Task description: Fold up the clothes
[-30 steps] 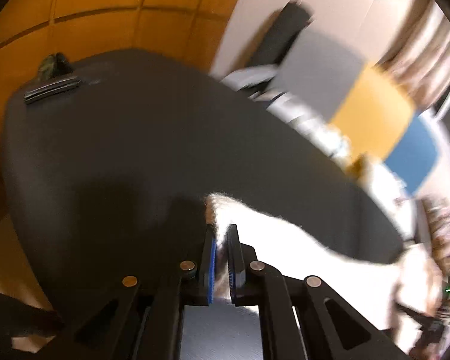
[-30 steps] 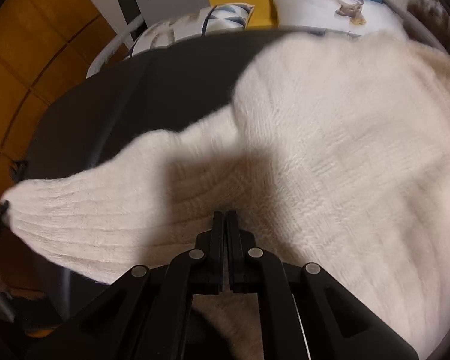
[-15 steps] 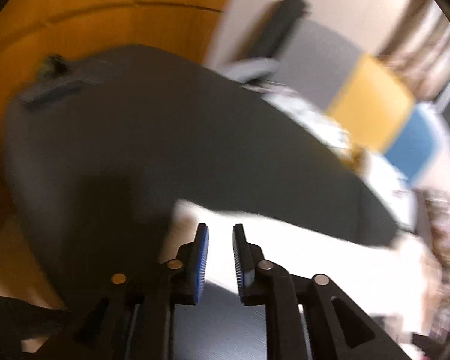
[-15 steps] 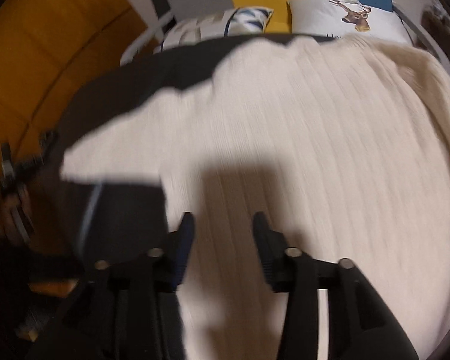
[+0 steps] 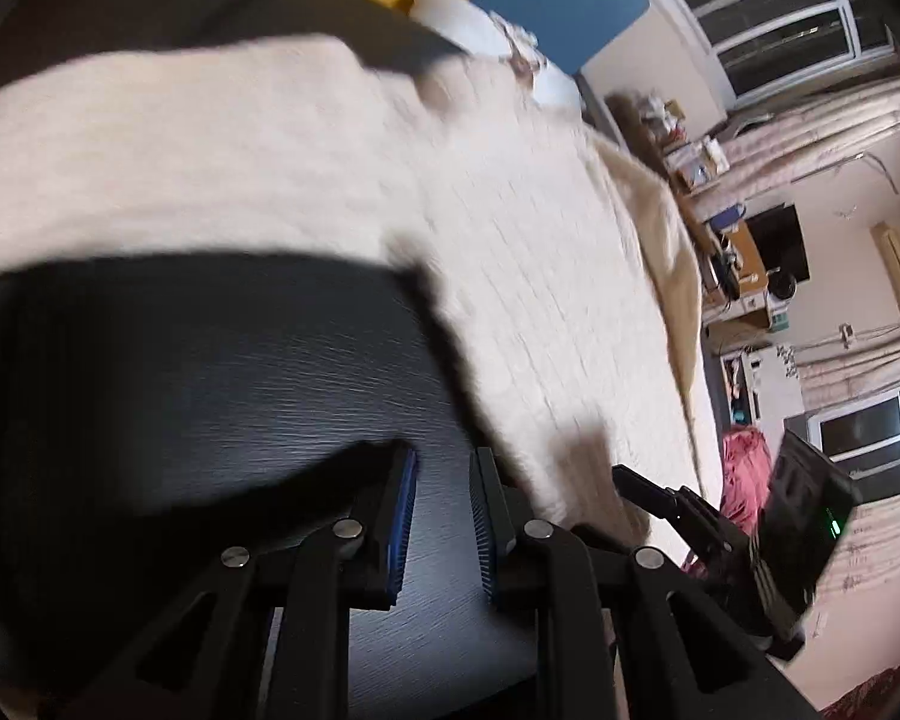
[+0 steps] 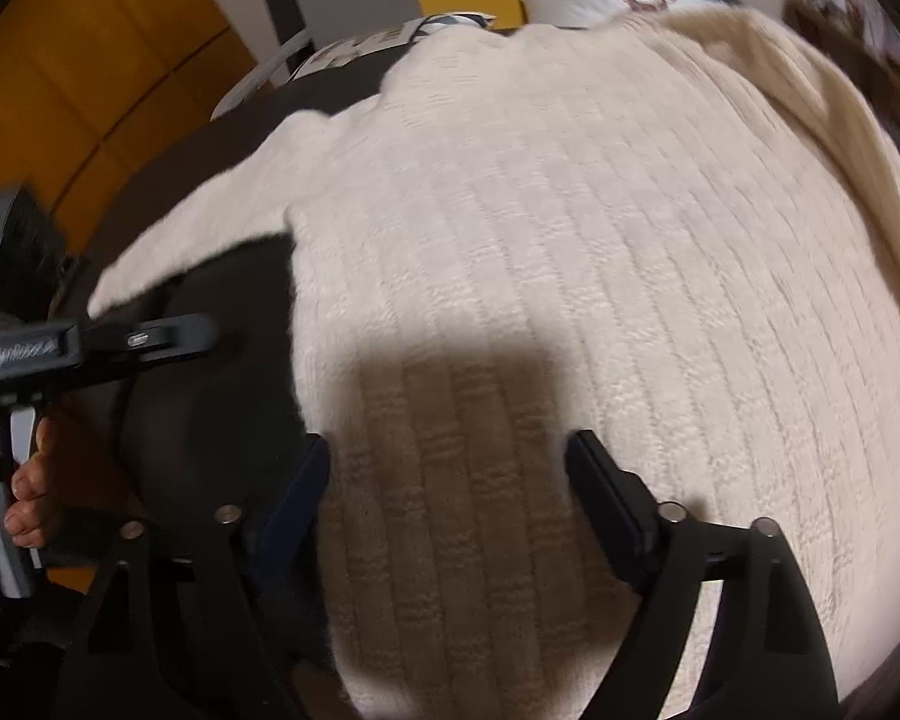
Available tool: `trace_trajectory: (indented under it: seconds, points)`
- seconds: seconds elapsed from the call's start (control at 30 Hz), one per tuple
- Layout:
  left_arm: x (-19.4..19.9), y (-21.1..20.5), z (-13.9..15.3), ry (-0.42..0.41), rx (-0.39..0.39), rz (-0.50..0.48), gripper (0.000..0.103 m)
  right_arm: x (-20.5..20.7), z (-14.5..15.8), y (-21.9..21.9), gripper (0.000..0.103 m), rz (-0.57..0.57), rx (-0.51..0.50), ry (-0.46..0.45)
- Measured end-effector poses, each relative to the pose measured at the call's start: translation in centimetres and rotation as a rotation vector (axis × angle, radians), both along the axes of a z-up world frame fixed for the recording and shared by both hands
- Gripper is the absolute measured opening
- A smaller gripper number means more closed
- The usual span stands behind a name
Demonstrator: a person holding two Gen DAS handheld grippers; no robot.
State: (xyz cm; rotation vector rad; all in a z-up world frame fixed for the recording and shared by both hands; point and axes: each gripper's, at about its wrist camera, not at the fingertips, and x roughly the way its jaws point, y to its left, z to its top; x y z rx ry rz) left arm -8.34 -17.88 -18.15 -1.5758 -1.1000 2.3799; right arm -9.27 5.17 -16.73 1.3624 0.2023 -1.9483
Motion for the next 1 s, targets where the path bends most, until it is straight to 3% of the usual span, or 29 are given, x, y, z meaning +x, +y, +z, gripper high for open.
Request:
trace_trajectory:
  seconds: [0.1, 0.2, 0.33, 0.4, 0.43, 0.57, 0.73, 0.93, 1.0]
  points:
    - [1.0, 2.1, -1.1, -0.016, 0.041, 0.015, 0.020, 0.6, -0.4, 0.0, 0.090, 0.020, 0.012, 0.028]
    - [2.4, 1.0, -1.4, -0.031, 0.091, 0.035, 0.022, 0.5, -1.0, -0.1, 0.093, 0.021, -0.006, 0.027]
    - [1.4, 0.7, -1.9, -0.069, 0.198, 0.066, 0.024, 0.1, -1.2, -0.5, 0.094, 0.016, -0.044, 0.017]
    - [1.2, 0.9, -2.0, -0.055, 0.206, 0.091, 0.017, -0.2, -1.1, -0.6, 0.094, 0.014, -0.067, 0.002]
    - [1.2, 1.0, -2.0, -0.047, 0.193, 0.100, 0.005, -0.4, -1.0, -0.3, 0.094, 0.011, -0.079, -0.010]
    - [1.3, 0.7, -1.6, -0.032, 0.113, 0.114, 0.004, -0.7, 0.1, 1.2, 0.090, -0.017, -0.074, -0.009]
    - [1.6, 0.4, -1.0, -0.013, 0.013, 0.133, 0.004, 0.7, -0.9, 2.6, 0.085, -0.020, 0.070, 0.015]
    - [-0.5, -3.1, -0.2, -0.022, -0.161, 0.162, 0.004, 2.9, -1.2, -2.4, 0.088, -0.001, 0.041, 0.016]
    - [-0.9, -4.0, 0.6, -0.026, -0.160, 0.138, 0.005, 3.5, -1.3, -4.7, 0.092, 0.015, 0.046, 0.025]
